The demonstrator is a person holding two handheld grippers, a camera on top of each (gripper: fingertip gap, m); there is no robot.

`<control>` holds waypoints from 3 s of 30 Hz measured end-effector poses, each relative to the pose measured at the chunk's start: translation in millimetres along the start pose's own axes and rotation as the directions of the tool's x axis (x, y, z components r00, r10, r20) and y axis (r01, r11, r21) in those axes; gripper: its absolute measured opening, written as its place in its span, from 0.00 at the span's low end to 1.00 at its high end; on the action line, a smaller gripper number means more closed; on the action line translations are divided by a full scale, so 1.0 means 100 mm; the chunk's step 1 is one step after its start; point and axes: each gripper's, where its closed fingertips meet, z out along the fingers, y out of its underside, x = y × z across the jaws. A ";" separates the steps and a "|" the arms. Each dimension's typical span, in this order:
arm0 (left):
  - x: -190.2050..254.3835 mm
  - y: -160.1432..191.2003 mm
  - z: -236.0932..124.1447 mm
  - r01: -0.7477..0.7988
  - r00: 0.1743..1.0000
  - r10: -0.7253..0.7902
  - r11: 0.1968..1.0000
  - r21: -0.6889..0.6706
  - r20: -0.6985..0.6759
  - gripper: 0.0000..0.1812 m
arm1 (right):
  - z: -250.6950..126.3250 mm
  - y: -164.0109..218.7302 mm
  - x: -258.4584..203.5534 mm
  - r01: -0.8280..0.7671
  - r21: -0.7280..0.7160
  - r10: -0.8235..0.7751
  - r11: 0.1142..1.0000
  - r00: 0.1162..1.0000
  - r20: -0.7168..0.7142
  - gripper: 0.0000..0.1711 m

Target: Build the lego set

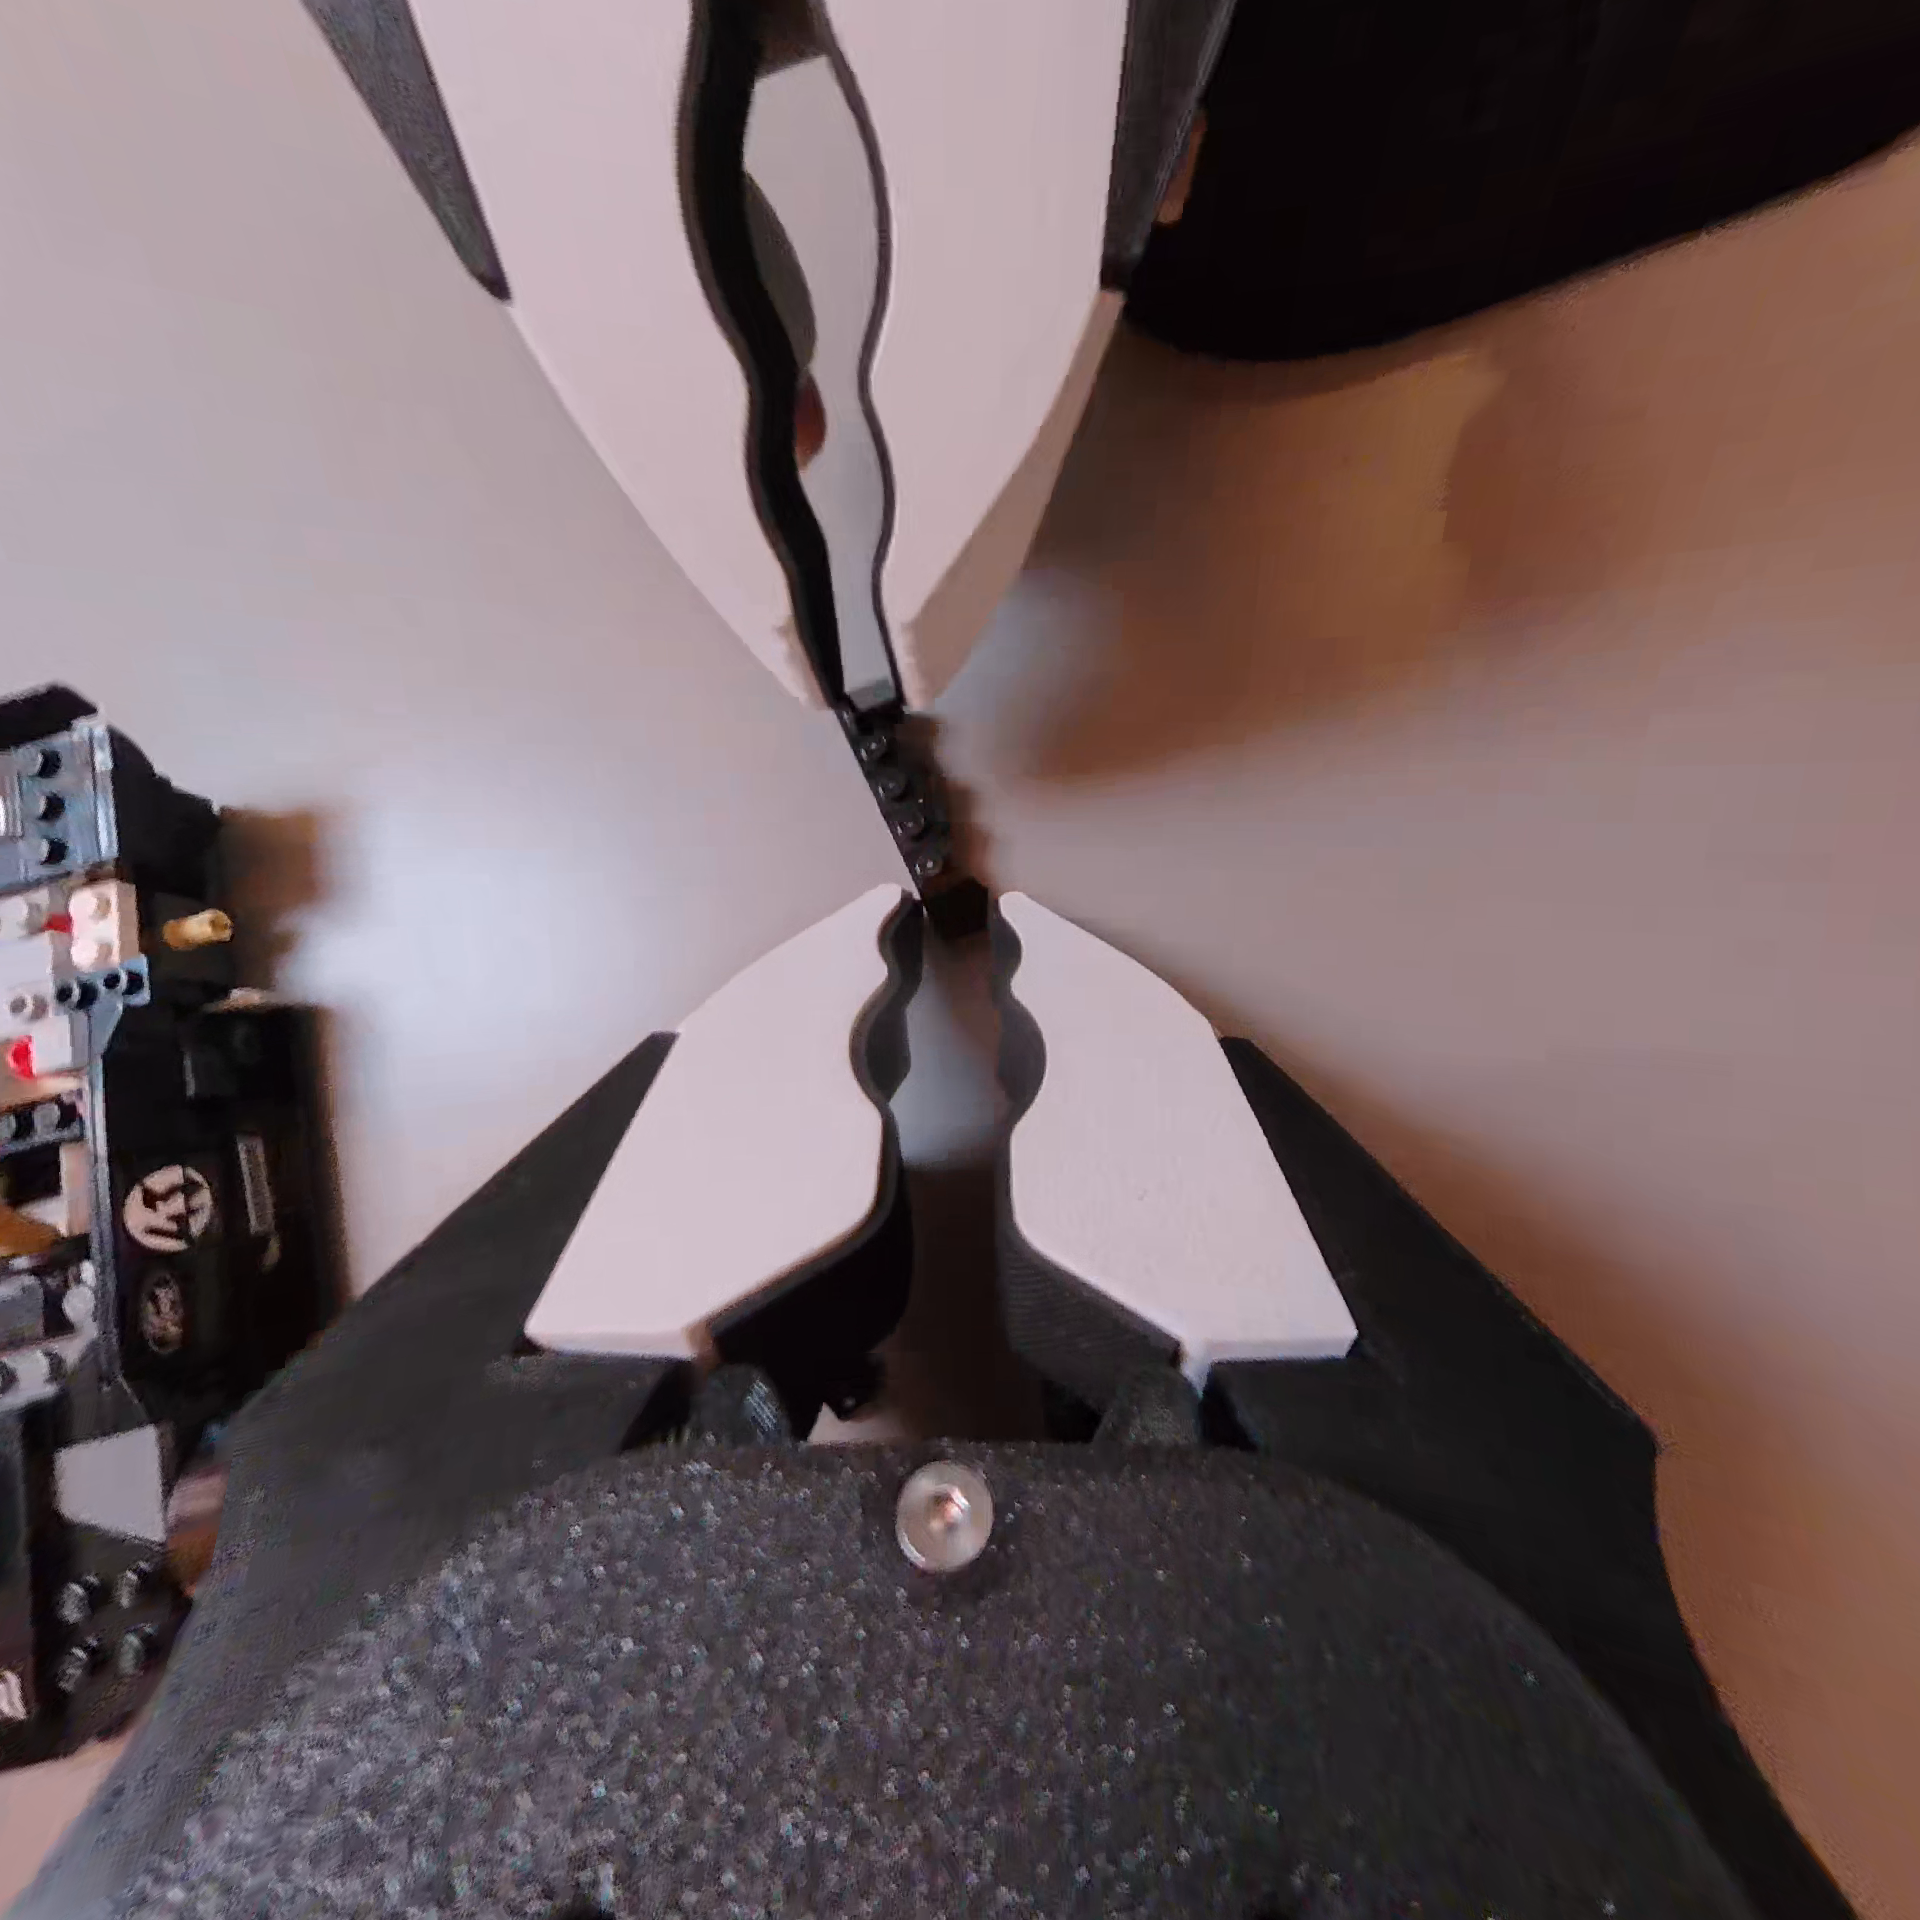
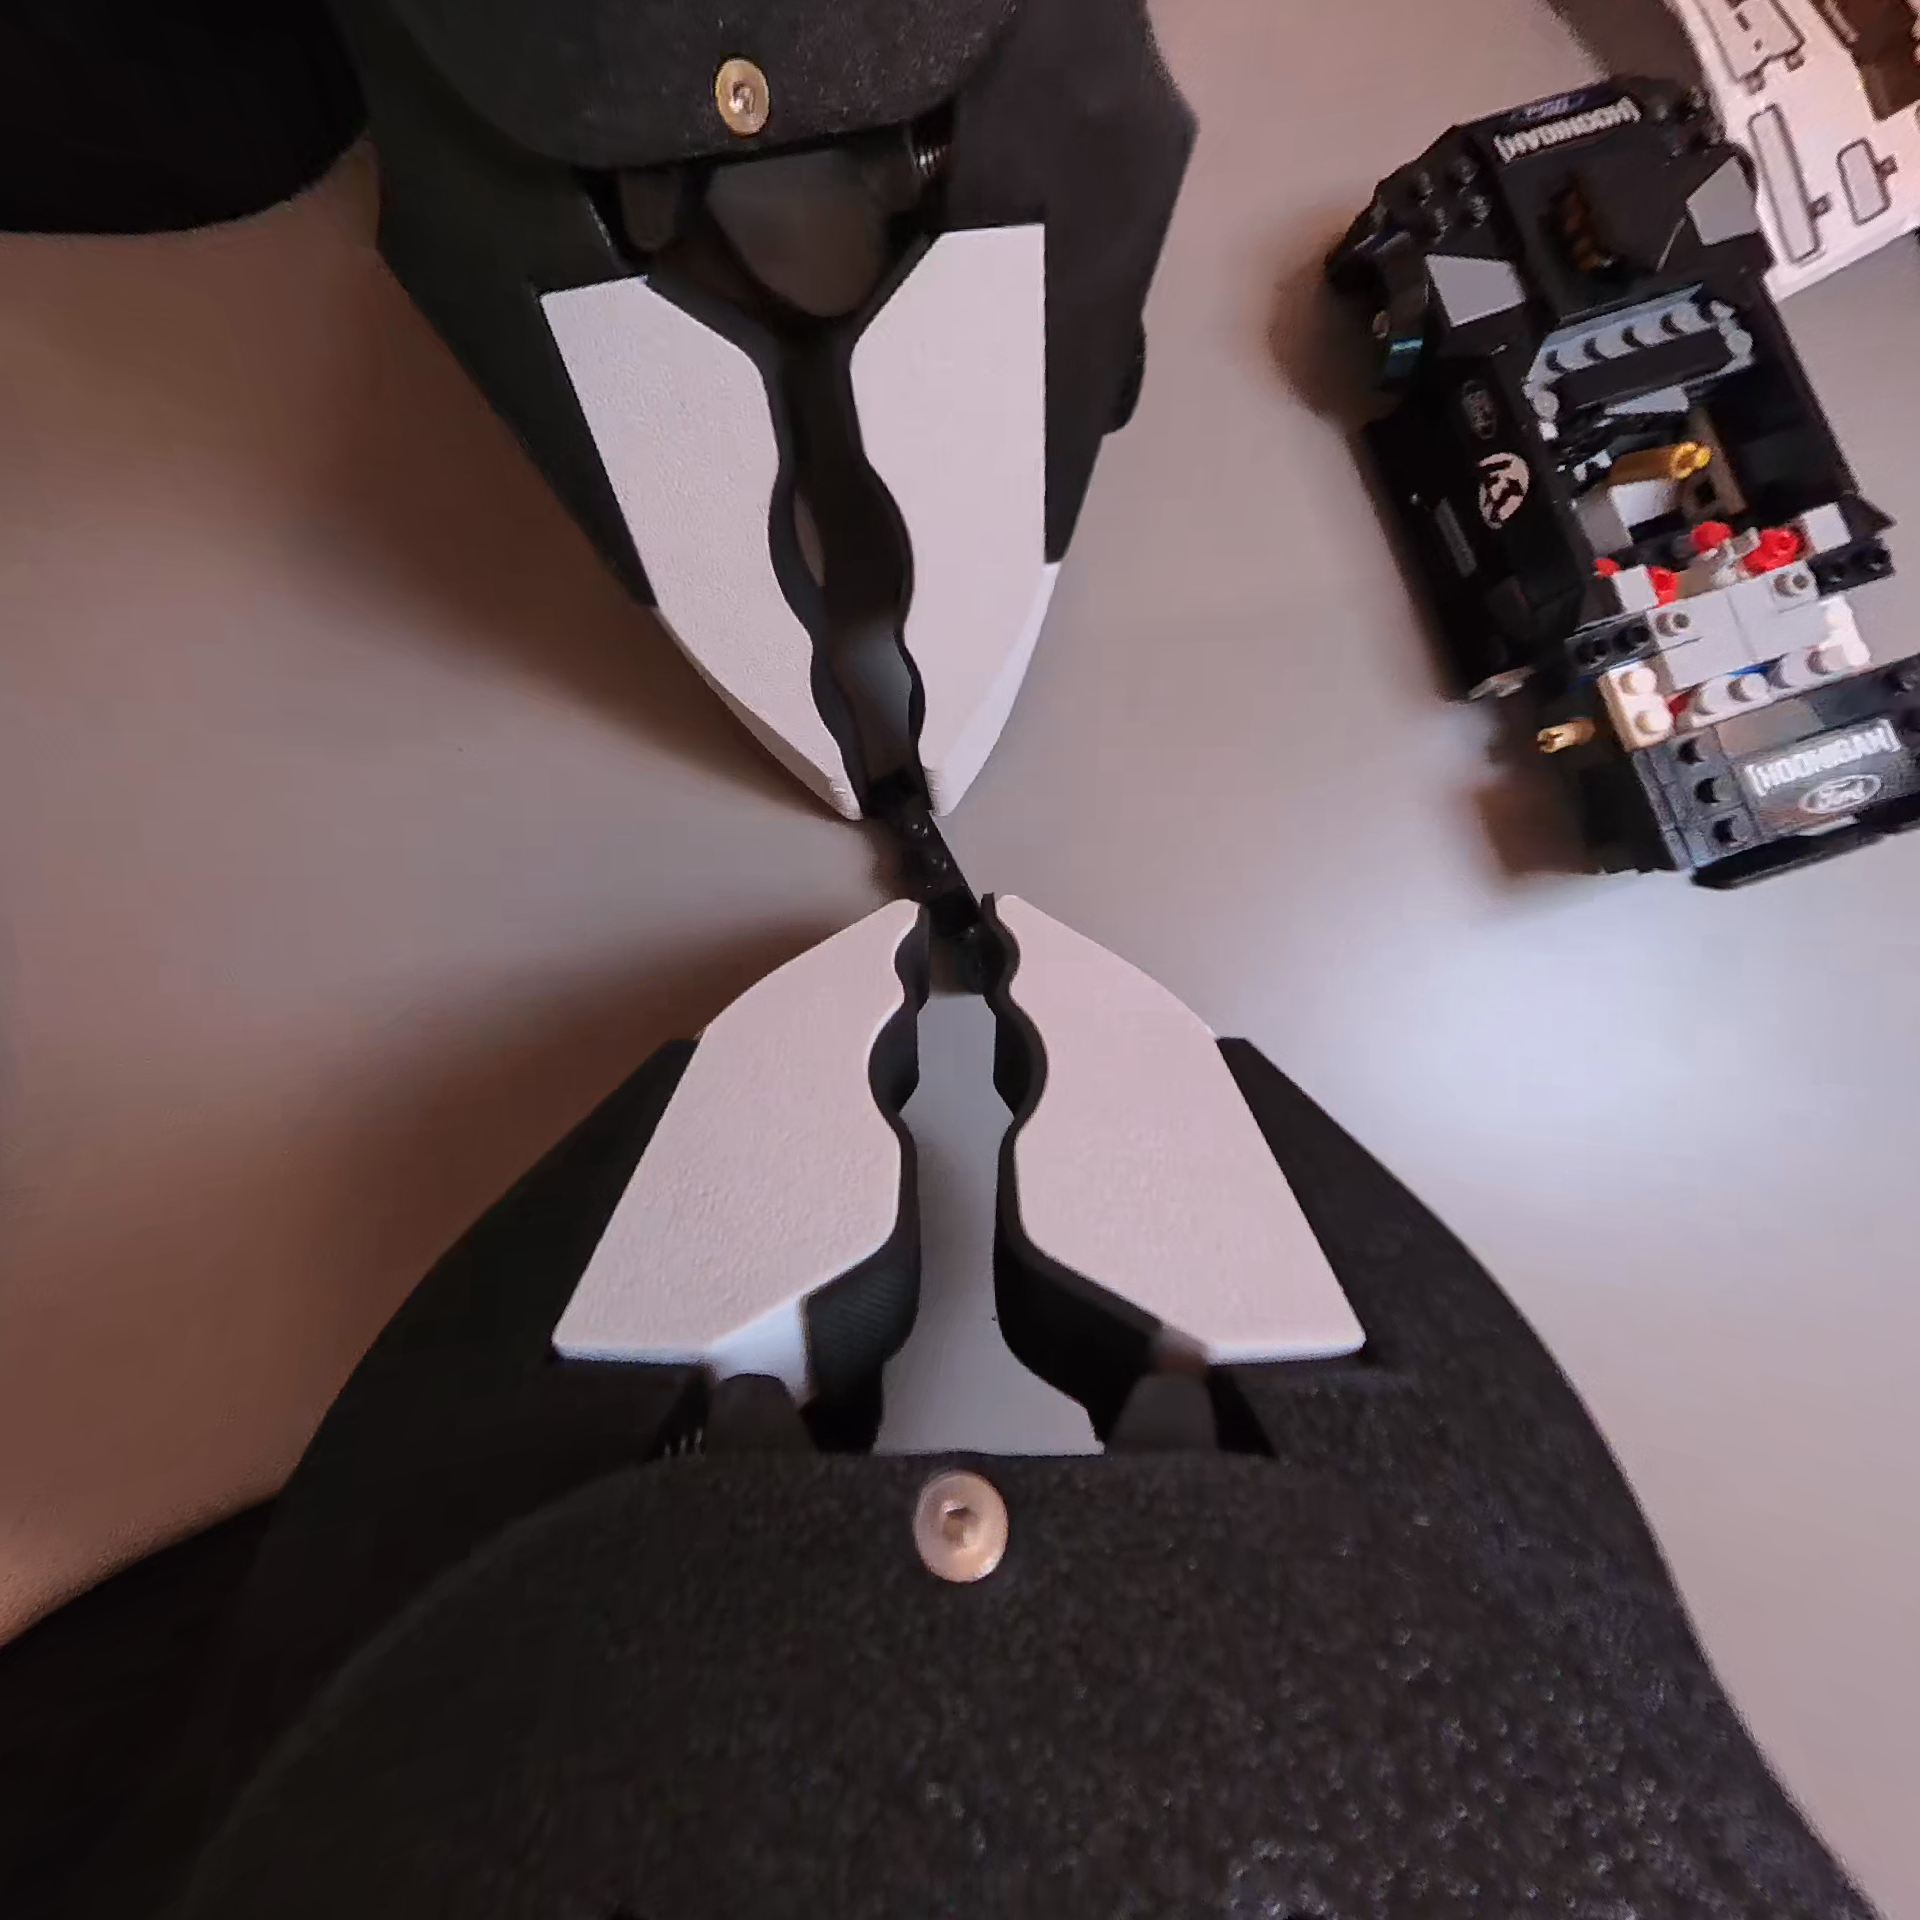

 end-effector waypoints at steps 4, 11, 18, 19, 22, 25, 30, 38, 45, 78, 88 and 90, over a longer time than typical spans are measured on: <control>-0.04 -0.01 0.01 -0.044 0.998 0.043 0.999 -0.020 -0.041 0.07 | 0.03 0.01 0.01 -0.057 -0.005 0.057 0.998 0.997 -0.048 0.05; -0.03 -0.02 0.03 -0.090 0.993 0.088 0.996 -0.009 -0.082 0.06 | 0.09 0.04 -0.03 -0.114 -0.032 0.112 0.993 0.992 -0.059 0.05; 0.01 -0.01 0.02 -0.099 0.989 0.097 0.995 -0.007 -0.107 0.06 | 0.12 0.02 -0.05 -0.092 -0.062 0.088 0.994 0.994 -0.067 0.05; 0.02 -0.01 0.01 -0.098 0.989 0.097 0.995 -0.005 -0.109 0.06 | 0.13 0.02 -0.05 -0.095 -0.064 0.090 0.993 0.994 -0.069 0.05; 0.02 -0.01 0.01 -0.093 0.989 0.092 0.996 -0.001 -0.117 0.06 | 0.16 0.04 -0.06 -0.101 -0.075 0.096 0.992 0.993 -0.064 0.05; 0.02 -0.01 0.01 -0.093 0.989 0.093 0.996 0.000 -0.119 0.06 | 0.17 0.04 -0.07 -0.114 -0.071 0.109 0.991 0.992 -0.065 0.05; 0.02 -0.01 0.01 -0.091 0.989 0.090 0.996 0.001 -0.117 0.07 | 0.19 0.05 -0.07 -0.121 -0.073 0.116 0.990 0.991 -0.067 0.05; 0.02 0.00 0.01 -0.092 0.989 0.093 0.996 0.008 -0.118 0.06 | 0.19 0.04 -0.07 -0.107 -0.085 0.102 0.991 0.993 -0.065 0.05; -0.01 -0.02 0.02 -0.070 0.993 0.073 0.997 0.037 -0.095 0.10 | 0.21 0.03 -0.06 -0.105 -0.090 0.099 0.990 0.993 -0.068 0.05; -0.10 0.01 0.00 -0.011 0.999 0.013 0.999 0.049 -0.041 0.07 | 0.24 0.01 -0.04 -0.234 -0.188 0.218 0.954 0.971 -0.102 0.05; -0.10 0.00 0.00 -0.024 1.000 0.025 0.996 0.082 -0.018 0.07 | 0.24 0.02 -0.04 -0.271 -0.247 0.253 0.931 0.962 -0.100 0.05; -0.10 0.00 0.00 -0.039 0.999 0.039 0.995 0.095 0.001 0.07 | 0.25 0.01 -0.04 -0.287 -0.232 0.272 0.930 0.958 -0.095 0.05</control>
